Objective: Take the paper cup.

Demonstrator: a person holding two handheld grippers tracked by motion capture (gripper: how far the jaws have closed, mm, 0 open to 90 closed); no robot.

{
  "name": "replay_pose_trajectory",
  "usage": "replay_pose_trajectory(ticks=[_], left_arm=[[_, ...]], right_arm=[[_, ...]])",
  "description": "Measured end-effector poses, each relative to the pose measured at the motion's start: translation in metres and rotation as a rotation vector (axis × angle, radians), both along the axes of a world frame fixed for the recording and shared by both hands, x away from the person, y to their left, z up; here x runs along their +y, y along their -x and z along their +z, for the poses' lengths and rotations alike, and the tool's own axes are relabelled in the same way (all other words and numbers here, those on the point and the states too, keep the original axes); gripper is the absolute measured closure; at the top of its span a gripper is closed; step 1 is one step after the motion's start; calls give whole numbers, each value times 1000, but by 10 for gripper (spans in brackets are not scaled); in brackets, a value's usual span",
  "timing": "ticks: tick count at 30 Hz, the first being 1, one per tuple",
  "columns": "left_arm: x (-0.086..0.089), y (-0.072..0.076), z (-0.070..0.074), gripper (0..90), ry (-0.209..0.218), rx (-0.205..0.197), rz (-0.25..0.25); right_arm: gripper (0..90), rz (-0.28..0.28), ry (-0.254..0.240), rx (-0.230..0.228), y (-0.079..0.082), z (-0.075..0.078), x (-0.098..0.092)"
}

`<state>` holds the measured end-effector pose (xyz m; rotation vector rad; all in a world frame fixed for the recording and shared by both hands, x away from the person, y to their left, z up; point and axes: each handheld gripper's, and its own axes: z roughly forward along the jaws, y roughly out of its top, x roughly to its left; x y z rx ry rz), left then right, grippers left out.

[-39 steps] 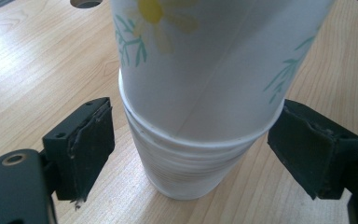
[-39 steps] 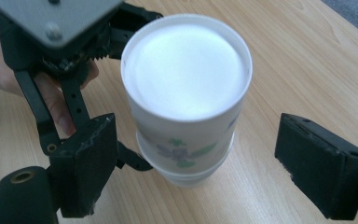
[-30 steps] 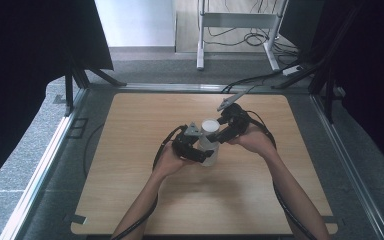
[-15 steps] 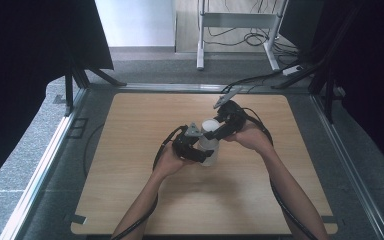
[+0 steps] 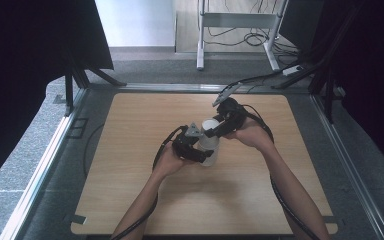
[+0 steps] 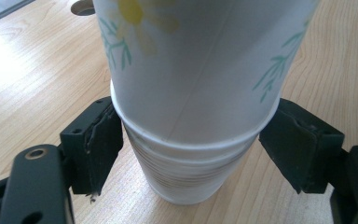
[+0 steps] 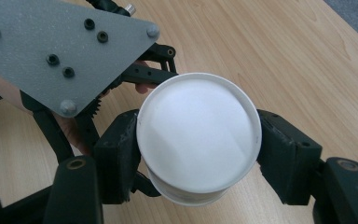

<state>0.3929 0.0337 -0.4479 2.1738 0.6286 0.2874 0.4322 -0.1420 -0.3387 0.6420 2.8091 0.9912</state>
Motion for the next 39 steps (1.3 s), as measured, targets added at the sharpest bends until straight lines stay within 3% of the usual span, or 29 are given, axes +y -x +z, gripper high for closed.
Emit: replay_pose_trajectory(ticks=[30,39], left_arm=[[0,0,-1,205,-10,-12,-10],[4,-1,1,144,-12,-2,-2]], right_arm=[[359,10,-36,-26,4,34,-8],[359,6,-50,-43,8,46,-13]])
